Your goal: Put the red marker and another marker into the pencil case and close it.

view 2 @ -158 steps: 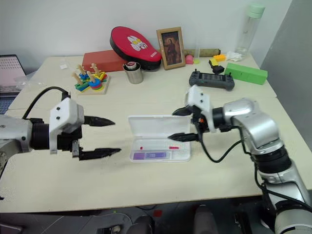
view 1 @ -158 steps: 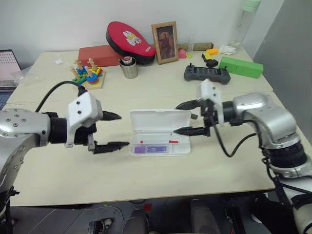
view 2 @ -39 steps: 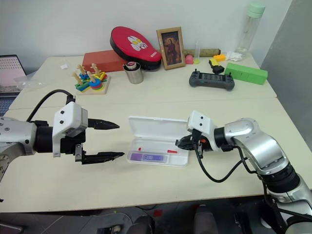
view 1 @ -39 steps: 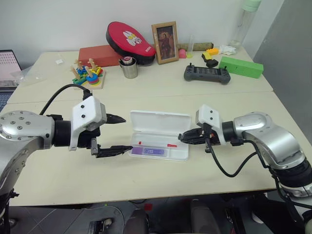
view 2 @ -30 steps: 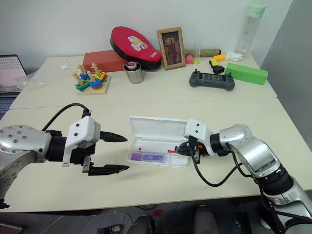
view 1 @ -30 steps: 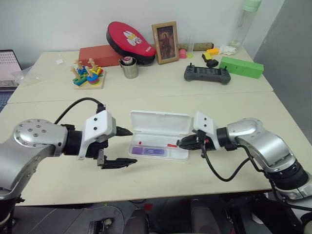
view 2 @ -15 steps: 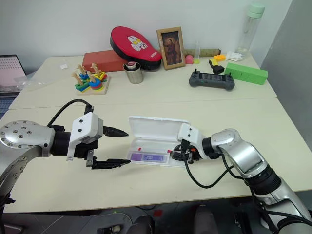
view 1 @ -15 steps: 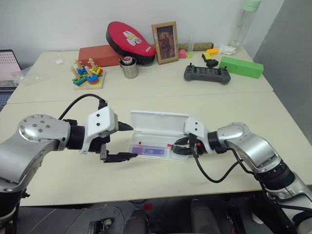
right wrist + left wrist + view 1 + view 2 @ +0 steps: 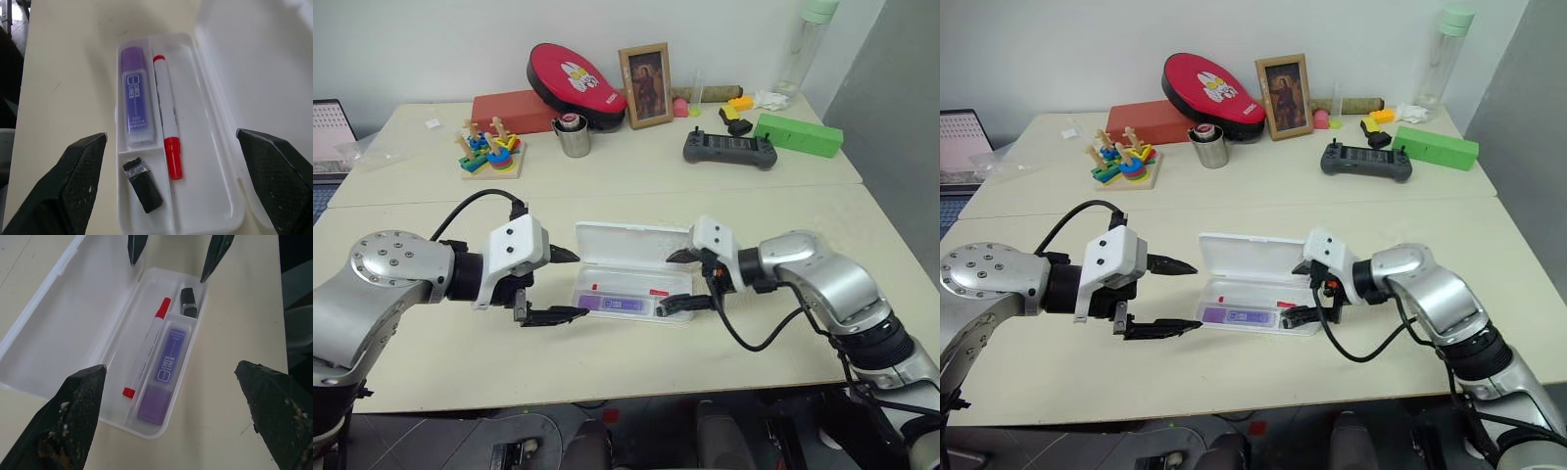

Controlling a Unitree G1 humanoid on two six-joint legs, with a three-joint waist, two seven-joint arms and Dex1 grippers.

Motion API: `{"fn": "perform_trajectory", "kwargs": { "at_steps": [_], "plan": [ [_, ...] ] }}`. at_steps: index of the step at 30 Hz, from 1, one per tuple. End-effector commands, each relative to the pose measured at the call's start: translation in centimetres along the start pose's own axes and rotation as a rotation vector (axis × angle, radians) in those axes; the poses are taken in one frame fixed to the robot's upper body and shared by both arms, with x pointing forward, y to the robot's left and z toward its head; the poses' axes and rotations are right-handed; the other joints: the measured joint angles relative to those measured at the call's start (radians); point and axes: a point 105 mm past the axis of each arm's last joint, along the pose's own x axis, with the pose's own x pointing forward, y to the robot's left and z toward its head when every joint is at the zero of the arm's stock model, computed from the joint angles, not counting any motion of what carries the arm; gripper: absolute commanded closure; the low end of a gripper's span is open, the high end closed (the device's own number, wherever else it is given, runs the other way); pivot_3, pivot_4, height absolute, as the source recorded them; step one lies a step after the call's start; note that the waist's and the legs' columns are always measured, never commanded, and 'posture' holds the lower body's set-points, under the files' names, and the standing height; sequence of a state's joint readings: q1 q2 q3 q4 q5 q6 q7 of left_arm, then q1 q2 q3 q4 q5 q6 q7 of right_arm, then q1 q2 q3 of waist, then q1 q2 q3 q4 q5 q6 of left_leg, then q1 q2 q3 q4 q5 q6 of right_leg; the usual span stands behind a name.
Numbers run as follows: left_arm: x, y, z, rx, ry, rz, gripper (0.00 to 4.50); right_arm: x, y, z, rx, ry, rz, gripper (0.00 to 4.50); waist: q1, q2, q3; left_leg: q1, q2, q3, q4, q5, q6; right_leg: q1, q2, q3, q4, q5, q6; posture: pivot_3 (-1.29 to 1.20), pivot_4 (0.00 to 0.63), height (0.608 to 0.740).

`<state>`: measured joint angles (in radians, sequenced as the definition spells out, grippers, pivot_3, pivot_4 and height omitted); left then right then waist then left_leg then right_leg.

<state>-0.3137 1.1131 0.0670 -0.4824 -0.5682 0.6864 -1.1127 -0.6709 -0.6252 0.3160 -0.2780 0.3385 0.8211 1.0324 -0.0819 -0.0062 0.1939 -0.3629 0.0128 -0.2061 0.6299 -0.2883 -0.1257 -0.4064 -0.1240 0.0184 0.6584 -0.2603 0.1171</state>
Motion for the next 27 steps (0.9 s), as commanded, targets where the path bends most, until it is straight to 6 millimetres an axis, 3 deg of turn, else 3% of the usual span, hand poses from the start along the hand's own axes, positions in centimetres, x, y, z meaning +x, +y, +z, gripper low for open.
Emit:
{"fn": "perform_trajectory", "kwargs": {
  "at_steps": [1, 4, 11, 19, 25, 27],
  "plan": [
    [-1.0, 0.7, 0.4, 0.025, 0.000, 0.058, 0.00, -1.7, 0.0, 1.8, -0.061, -0.035, -0.013, 0.03, 0.000, 0.000, 0.000, 0.000, 0.000, 0.000, 0.000, 0.000, 0.000, 0.000, 0.000, 0.000, 0.000, 0.000, 0.000, 0.00, 0.150, 0.740],
    [-1.2, 0.9, 0.4, 0.019, -0.001, 0.070, 0.00, -2.8, -0.1, 2.0, -0.071, -0.032, -0.026, 0.54, 0.001, 0.000, 0.000, 0.000, 0.000, 0.000, 0.000, 0.000, 0.000, 0.000, 0.000, 0.000, 0.000, 0.000, 0.000, 0.00, 0.150, 0.740],
    [-1.5, 0.8, 0.5, 0.017, -0.007, 0.072, 0.00, -5.2, 0.4, 3.1, -0.110, -0.044, 0.008, 2.34, 0.001, 0.000, 0.000, 0.000, 0.000, 0.000, 0.000, 0.000, 0.000, 0.000, 0.000, 0.000, 0.000, 0.000, 0.000, 0.00, 0.150, 0.740],
    [-1.8, 1.2, 1.0, 0.034, -0.014, 0.107, 0.00, -6.6, -3.2, 3.8, -0.147, -0.038, -0.121, 4.44, 0.000, 0.000, 0.000, 0.000, 0.000, 0.000, 0.000, 0.000, 0.000, 0.000, 0.000, 0.000, 0.000, 0.000, 0.000, 0.00, 0.150, 0.740],
    [-3.0, 2.2, 2.1, 0.066, -0.019, 0.204, 0.00, -6.5, -6.2, 4.6, -0.183, -0.051, -0.243, 4.48, -0.002, 0.000, 0.000, 0.000, 0.000, 0.000, 0.000, 0.000, 0.000, 0.000, 0.000, 0.000, -0.001, 0.000, 0.000, 0.00, 0.150, 0.740],
    [-3.6, 3.5, 2.4, 0.059, -0.035, 0.291, 0.00, -6.1, -7.4, 4.7, -0.189, -0.048, -0.278, 4.48, -0.003, 0.000, 0.000, 0.000, 0.000, 0.000, 0.000, 0.001, -0.002, 0.000, 0.000, 0.000, -0.001, 0.000, 0.000, 0.00, 0.150, 0.740]
  ]
}}
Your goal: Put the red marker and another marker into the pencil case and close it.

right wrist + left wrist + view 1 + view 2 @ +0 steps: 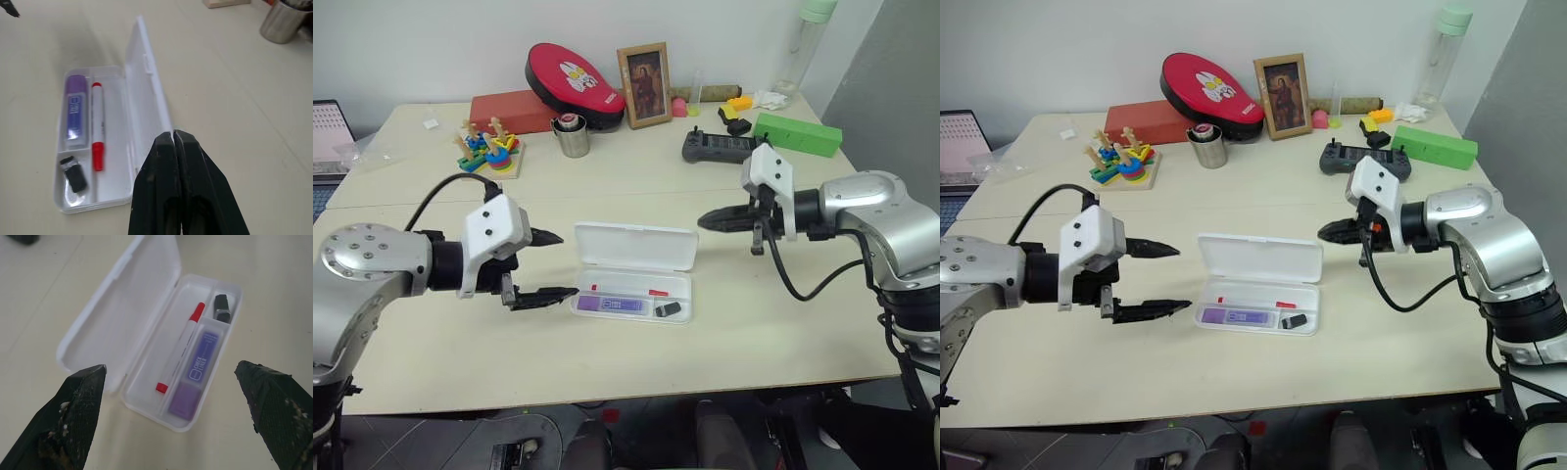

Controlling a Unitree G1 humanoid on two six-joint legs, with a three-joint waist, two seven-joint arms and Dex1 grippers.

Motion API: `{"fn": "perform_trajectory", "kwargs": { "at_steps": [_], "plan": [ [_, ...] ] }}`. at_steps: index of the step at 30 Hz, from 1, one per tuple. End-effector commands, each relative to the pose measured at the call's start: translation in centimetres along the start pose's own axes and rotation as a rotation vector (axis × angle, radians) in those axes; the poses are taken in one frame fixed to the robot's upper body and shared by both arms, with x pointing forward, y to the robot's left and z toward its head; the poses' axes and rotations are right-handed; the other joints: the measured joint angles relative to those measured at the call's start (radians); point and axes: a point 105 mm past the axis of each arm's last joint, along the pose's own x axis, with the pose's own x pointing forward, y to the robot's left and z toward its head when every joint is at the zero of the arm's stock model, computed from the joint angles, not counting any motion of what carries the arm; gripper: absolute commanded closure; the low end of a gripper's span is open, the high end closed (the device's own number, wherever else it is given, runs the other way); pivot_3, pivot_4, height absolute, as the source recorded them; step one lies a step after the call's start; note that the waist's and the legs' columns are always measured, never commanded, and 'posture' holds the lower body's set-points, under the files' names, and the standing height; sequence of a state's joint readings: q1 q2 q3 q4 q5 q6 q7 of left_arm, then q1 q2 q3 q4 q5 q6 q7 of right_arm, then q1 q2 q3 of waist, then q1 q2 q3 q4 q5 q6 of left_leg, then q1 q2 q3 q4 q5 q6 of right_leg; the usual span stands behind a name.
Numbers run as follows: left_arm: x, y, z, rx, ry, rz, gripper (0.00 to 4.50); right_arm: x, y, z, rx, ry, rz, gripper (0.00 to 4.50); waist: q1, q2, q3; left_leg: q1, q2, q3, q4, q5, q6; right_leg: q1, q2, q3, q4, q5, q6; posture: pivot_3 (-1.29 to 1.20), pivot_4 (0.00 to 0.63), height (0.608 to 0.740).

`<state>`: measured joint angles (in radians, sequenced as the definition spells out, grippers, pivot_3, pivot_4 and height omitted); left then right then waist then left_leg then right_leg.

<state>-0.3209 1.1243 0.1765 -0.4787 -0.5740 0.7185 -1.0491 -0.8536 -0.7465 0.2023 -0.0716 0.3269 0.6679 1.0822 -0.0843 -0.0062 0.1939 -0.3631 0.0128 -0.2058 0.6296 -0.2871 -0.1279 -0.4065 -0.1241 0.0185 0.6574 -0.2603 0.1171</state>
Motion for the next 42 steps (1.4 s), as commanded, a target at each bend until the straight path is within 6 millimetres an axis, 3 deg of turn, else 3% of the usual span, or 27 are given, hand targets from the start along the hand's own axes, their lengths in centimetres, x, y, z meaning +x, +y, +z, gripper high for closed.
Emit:
{"fn": "perform_trajectory", "kwargs": {
  "at_steps": [1, 6, 11, 19, 22, 29, 37, 42],
  "plan": [
    [-1.3, 2.2, 1.4, 0.040, -0.025, 0.150, 0.00, 0.5, -1.8, 0.9, -0.059, -0.013, -0.071, 4.48, 0.000, 0.000, 0.000, 0.000, 0.000, 0.000, 0.000, 0.000, 0.000, 0.000, 0.000, 0.000, 0.000, 0.000, 0.000, 0.00, 0.150, 0.740],
    [-1.2, 1.9, 0.9, 0.017, -0.015, 0.150, 0.00, 3.0, -3.2, 0.9, -0.047, -0.021, -0.100, 4.48, -0.006, 0.000, 0.000, 0.000, 0.000, 0.000, 0.000, 0.001, -0.001, 0.000, 0.000, 0.000, 0.000, 0.000, 0.000, 0.00, 0.150, 0.740],
    [-1.2, 2.7, 0.5, -0.003, -0.023, 0.188, 0.00, 4.9, -2.4, -0.1, -0.056, -0.004, -0.031, 4.48, -0.003, 0.000, 0.000, 0.000, 0.000, 0.000, 0.000, 0.001, -0.002, 0.000, 0.000, 0.000, 0.000, 0.000, 0.000, 0.00, 0.150, 0.740],
    [-0.9, 2.6, 0.5, -0.005, -0.028, 0.187, 0.00, 5.9, -0.8, -0.9, -0.077, 0.021, 0.066, 4.48, -0.004, 0.000, 0.000, -0.001, 0.000, 0.000, 0.000, 0.001, -0.002, -0.001, 0.000, 0.000, 0.000, 0.000, 0.000, 0.00, 0.150, 0.740],
    [-0.9, 2.8, 0.5, -0.010, -0.036, 0.194, 0.00, 6.1, 1.9, -0.5, -0.092, 0.001, 0.182, 4.48, -0.003, 0.000, 0.000, 0.000, 0.000, 0.000, 0.000, 0.001, -0.002, 0.000, 0.000, 0.000, 0.000, 0.000, 0.000, 0.00, 0.150, 0.740],
    [-0.7, 2.6, 0.2, -0.018, -0.034, 0.192, 0.00, 6.9, 5.1, -1.1, -0.093, 0.014, 0.277, 4.48, -0.003, 0.000, 0.000, 0.000, 0.000, 0.000, 0.000, 0.001, -0.002, 0.000, 0.000, 0.000, 0.001, 0.000, 0.000, 0.00, 0.150, 0.740],
    [-0.7, 2.5, 0.2, -0.022, -0.036, 0.191, 0.00, 7.9, 8.1, -0.1, -0.105, -0.012, 0.349, 4.48, -0.003, 0.000, 0.000, 0.000, 0.000, -0.001, 0.000, 0.001, -0.002, 0.000, 0.000, 0.000, 0.002, 0.000, 0.000, 0.00, 0.150, 0.740],
    [-0.6, 2.1, 0.1, -0.022, -0.037, 0.179, 0.00, 9.0, 9.6, -0.7, -0.096, 0.002, 0.380, 4.48, -0.003, 0.000, 0.000, 0.000, 0.000, -0.001, 0.000, 0.001, -0.002, 0.000, 0.000, 0.000, 0.002, 0.000, 0.000, 0.00, 0.150, 0.740]
  ]
}}
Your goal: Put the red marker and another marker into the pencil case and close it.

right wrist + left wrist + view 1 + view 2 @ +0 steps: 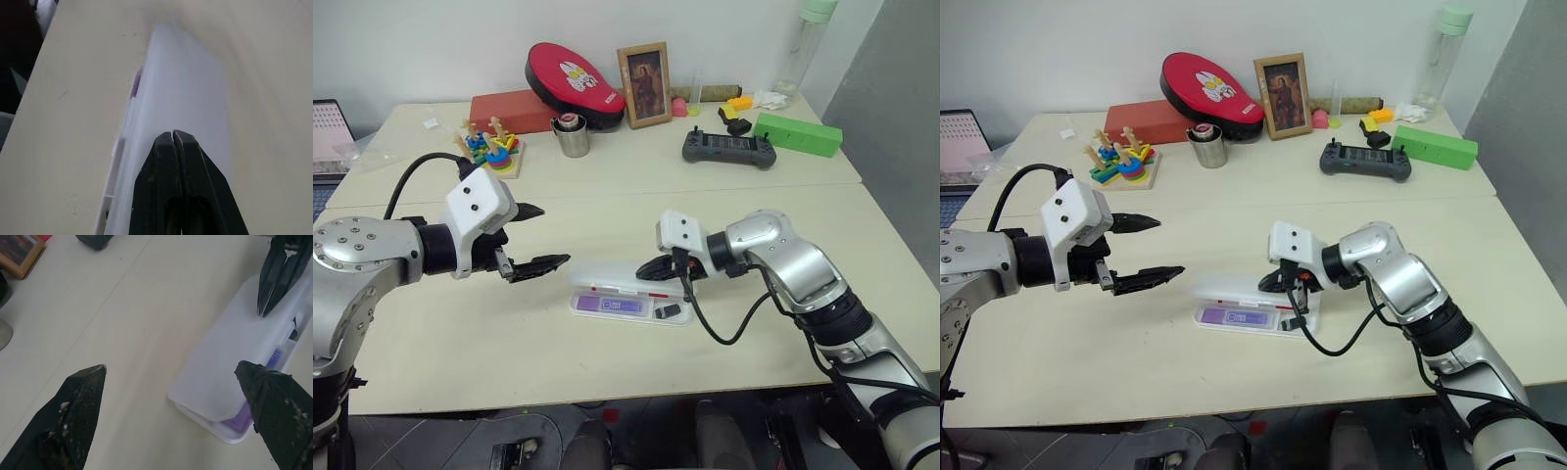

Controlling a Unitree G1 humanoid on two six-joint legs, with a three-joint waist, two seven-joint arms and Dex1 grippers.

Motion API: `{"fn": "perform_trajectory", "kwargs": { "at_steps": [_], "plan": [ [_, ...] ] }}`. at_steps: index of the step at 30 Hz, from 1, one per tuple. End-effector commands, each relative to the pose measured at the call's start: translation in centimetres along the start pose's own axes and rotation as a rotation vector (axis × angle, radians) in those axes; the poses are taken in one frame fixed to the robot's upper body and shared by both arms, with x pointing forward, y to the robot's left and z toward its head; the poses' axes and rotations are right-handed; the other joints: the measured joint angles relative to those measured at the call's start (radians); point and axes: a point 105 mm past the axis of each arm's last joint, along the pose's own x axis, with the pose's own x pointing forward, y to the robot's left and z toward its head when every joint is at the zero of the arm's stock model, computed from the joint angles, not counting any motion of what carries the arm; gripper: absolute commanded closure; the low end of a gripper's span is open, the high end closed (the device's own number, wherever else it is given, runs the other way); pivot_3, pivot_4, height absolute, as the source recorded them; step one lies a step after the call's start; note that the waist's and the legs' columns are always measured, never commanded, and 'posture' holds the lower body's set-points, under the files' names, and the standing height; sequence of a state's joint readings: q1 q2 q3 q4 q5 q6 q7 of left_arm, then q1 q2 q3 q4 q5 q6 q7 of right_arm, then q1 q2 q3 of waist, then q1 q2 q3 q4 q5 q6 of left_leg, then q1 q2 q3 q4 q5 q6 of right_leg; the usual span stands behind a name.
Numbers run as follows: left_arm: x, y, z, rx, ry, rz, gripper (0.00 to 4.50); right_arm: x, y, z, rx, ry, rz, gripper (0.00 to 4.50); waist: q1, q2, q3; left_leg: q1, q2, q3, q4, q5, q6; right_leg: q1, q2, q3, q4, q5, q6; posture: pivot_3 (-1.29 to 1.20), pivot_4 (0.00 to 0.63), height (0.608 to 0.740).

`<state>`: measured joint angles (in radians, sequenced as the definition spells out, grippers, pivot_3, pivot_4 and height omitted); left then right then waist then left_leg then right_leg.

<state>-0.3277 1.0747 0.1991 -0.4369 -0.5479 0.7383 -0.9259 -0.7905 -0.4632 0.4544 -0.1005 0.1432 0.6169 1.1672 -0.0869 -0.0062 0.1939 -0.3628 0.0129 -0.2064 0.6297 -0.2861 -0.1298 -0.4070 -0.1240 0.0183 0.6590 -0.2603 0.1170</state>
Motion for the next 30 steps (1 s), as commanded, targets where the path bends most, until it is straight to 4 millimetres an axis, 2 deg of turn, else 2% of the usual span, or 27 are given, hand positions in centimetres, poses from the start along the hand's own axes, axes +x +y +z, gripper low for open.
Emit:
{"fn": "perform_trajectory", "kwargs": {
  "at_steps": [1, 5, 15, 19, 22, 27, 30],
  "plan": [
    [-0.3, -0.2, 0.8, 0.034, -0.021, 0.010, 0.00, 0.6, 0.7, 0.5, -0.026, -0.013, 0.018, 4.48, 0.000, 0.000, 0.000, 0.000, 0.000, 0.000, 0.000, 0.000, 0.000, 0.000, 0.000, 0.000, 0.000, 0.000, 0.000, 0.00, 0.150, 0.740],
    [0.0, -1.0, 0.9, 0.021, -0.029, -0.015, 0.00, 2.1, 0.6, -0.9, 0.046, 0.006, 0.017, 4.48, 0.000, 0.000, 0.000, 0.000, 0.000, 0.000, 0.000, 0.000, 0.000, 0.000, 0.000, 0.000, 0.000, 0.000, 0.000, 0.00, 0.150, 0.740],
    [0.1, -1.3, 0.8, 0.005, -0.029, -0.020, 0.00, 2.7, 0.3, -3.7, 0.113, 0.065, 0.002, 4.48, 0.000, 0.000, 0.000, 0.001, 0.000, 0.000, 0.000, 0.000, 0.000, 0.000, 0.000, 0.000, 0.001, 0.000, 0.000, 0.00, 0.150, 0.740],
    [0.1, -2.2, 0.5, -0.018, -0.020, -0.071, 0.00, 2.7, 0.2, -4.0, 0.119, 0.071, -0.007, 4.48, 0.000, 0.000, 0.000, 0.001, 0.000, 0.000, 0.000, 0.001, -0.001, 0.000, 0.000, 0.000, 0.002, 0.000, 0.000, 0.00, 0.150, 0.740],
    [-0.1, -3.4, -0.7, -0.014, 0.040, -0.143, 0.00, 2.8, 0.3, -4.5, 0.121, 0.083, -0.008, 4.48, 0.000, 0.000, 0.000, 0.002, 0.000, 0.000, 0.000, 0.001, -0.001, 0.000, 0.000, 0.001, 0.003, 0.000, 0.000, 0.00, 0.150, 0.740],
    [-0.3, -3.6, -1.2, 0.002, 0.064, -0.173, 0.00, 2.9, 0.2, -4.8, 0.122, 0.088, -0.013, 4.48, 0.002, -0.001, -0.001, 0.002, 0.000, 0.000, 0.000, 0.001, 0.000, 0.001, 0.000, 0.000, 0.003, 0.000, 0.000, 0.00, 0.150, 0.740],
    [-0.1, -3.2, -0.9, 0.004, 0.048, -0.162, 0.00, 2.6, -0.2, -4.1, 0.121, 0.063, -0.027, 4.48, 0.003, -0.001, -0.001, 0.003, 0.000, 0.000, 0.000, 0.001, 0.000, 0.001, 0.000, 0.001, 0.003, 0.000, 0.000, 0.00, 0.150, 0.740]
  ]
}}
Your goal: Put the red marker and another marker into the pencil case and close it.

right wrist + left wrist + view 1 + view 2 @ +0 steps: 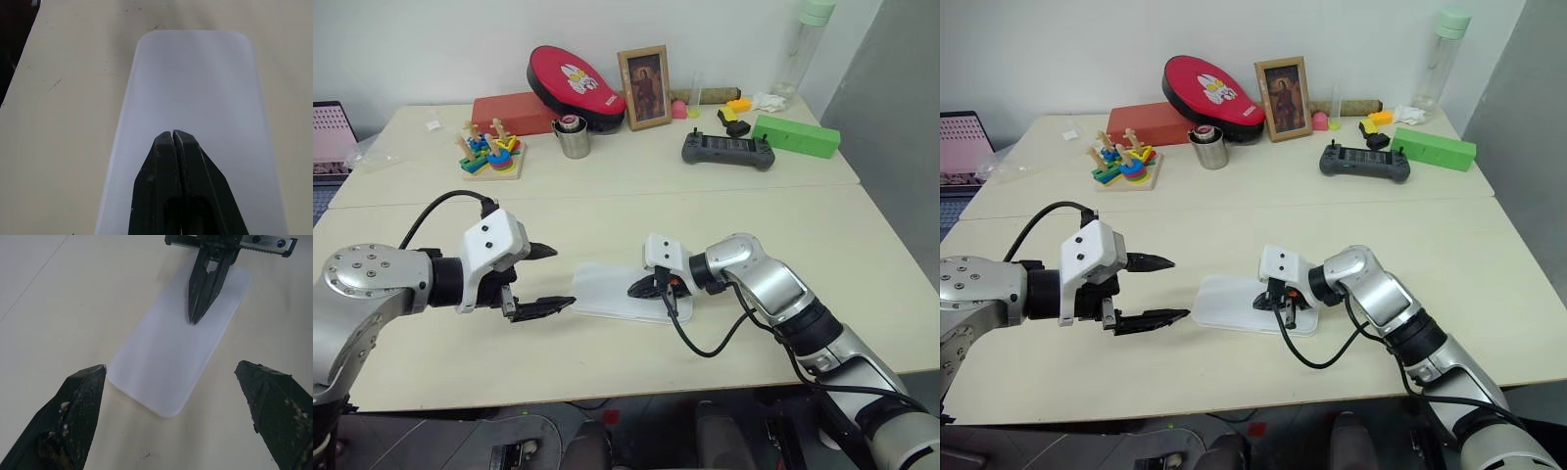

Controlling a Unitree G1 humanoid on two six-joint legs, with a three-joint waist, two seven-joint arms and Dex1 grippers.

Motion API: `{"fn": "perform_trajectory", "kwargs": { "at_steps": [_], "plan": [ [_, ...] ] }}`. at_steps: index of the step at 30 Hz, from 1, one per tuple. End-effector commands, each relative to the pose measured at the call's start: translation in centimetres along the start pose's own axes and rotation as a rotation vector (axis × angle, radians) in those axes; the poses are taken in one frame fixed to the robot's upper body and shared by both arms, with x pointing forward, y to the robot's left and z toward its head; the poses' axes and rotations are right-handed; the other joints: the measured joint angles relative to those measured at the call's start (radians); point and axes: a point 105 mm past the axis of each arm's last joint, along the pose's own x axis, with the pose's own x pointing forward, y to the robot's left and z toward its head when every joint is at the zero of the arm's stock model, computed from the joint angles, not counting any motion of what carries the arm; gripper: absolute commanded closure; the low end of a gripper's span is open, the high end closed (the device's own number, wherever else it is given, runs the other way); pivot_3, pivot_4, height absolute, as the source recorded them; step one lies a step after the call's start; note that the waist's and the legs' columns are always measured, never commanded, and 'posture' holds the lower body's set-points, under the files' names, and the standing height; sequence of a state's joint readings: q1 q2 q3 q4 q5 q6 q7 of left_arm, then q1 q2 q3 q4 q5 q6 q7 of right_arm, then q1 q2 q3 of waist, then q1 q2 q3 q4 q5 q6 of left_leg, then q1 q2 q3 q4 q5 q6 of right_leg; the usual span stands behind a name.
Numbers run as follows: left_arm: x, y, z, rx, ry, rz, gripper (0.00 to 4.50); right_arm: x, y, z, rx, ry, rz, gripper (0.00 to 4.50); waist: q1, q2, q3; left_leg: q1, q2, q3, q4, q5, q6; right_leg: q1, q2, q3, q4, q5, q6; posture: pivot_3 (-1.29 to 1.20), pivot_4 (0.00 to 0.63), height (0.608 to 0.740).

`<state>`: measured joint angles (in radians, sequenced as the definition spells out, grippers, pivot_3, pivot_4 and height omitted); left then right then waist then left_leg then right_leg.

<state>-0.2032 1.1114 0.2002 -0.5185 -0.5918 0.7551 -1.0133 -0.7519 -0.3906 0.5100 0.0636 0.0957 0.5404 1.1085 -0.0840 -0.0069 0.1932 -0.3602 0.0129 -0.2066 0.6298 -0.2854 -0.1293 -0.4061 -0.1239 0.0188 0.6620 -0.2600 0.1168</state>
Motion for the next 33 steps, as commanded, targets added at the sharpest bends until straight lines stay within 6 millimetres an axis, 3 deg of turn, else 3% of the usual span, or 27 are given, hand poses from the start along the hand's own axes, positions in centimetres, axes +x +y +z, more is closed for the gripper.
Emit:
{"fn": "perform_trajectory", "kwargs": {
  "at_steps": [1, 5, 10, 13, 19, 21, 29, 33],
  "plan": [
    [-0.2, 0.6, 0.9, 0.031, -0.033, 0.041, 0.00, -0.8, -0.7, 0.3, 0.035, -0.009, -0.041, 4.48, 0.000, 0.000, 0.000, 0.000, 0.000, 0.000, 0.000, 0.000, 0.000, 0.000, 0.000, 0.000, 0.000, 0.000, 0.000, 0.00, 0.150, 0.740],
    [-0.2, 1.5, 0.8, -0.002, -0.064, 0.116, 0.00, -3.4, -1.9, 3.1, 0.032, -0.097, -0.112, 4.48, 0.000, 0.000, 0.000, -0.001, 0.000, 0.000, 0.000, 0.001, 0.001, 0.000, 0.000, 0.000, 0.000, 0.001, -0.001, 0.00, 0.150, 0.740],
    [-0.5, 2.6, -0.7, -0.083, -0.072, 0.217, 0.00, -6.4, -3.9, 3.8, 0.080, -0.131, -0.270, 4.48, 0.000, 0.000, 0.000, -0.001, 0.000, 0.000, 0.000, 0.001, 0.000, 0.000, 0.000, 0.000, -0.001, 0.001, -0.001, 0.00, 0.150, 0.740],
    [-0.3, 2.5, -3.0, -0.133, -0.057, 0.267, 0.00, -8.3, -5.0, 1.8, 0.134, -0.095, -0.387, 4.48, 0.000, 0.000, 0.000, -0.001, 0.000, -0.001, -0.001, 0.001, 0.000, 0.000, 0.000, -0.001, -0.002, 0.001, -0.001, 0.00, 0.150, 0.740],
    [-0.2, 1.7, -5.3, -0.298, -0.107, 0.340, 0.00, -11.1, -6.3, -3.1, 0.202, 0.010, -0.602, 4.48, 0.004, 0.000, 0.000, -0.003, 0.000, 0.000, -0.001, 0.000, 0.001, -0.001, 0.000, -0.001, -0.005, 0.001, -0.001, 0.00, 0.150, 0.740],
    [-0.7, 2.8, -6.1, -0.371, -0.152, 0.463, 0.00, -12.4, -6.7, -5.1, 0.261, 0.047, -0.695, 4.48, 0.004, 0.000, 0.000, -0.003, 0.000, 0.000, -0.001, 0.000, 0.001, -0.001, 0.000, -0.001, -0.004, 0.001, -0.001, 0.00, 0.150, 0.740],
    [-2.0, 5.0, -9.1, -0.463, -0.136, 0.728, 0.00, -15.0, -6.6, -8.1, 0.362, 0.055, -0.893, 4.48, 0.006, 0.000, 0.000, -0.001, 0.000, 0.000, 0.000, 0.001, 0.002, 0.000, 0.000, 0.000, -0.002, 0.002, -0.002, 0.00, 0.150, 0.740],
    [-1.7, 4.7, -10.0, -0.489, -0.136, 0.778, 0.00, -15.8, -6.0, -9.0, 0.383, 0.069, -0.939, 4.48, 0.007, 0.000, 0.000, -0.002, 0.000, 0.000, 0.000, 0.001, 0.001, 0.000, 0.000, 0.000, -0.003, 0.003, -0.003, 0.00, 0.150, 0.740]
  ]
}}
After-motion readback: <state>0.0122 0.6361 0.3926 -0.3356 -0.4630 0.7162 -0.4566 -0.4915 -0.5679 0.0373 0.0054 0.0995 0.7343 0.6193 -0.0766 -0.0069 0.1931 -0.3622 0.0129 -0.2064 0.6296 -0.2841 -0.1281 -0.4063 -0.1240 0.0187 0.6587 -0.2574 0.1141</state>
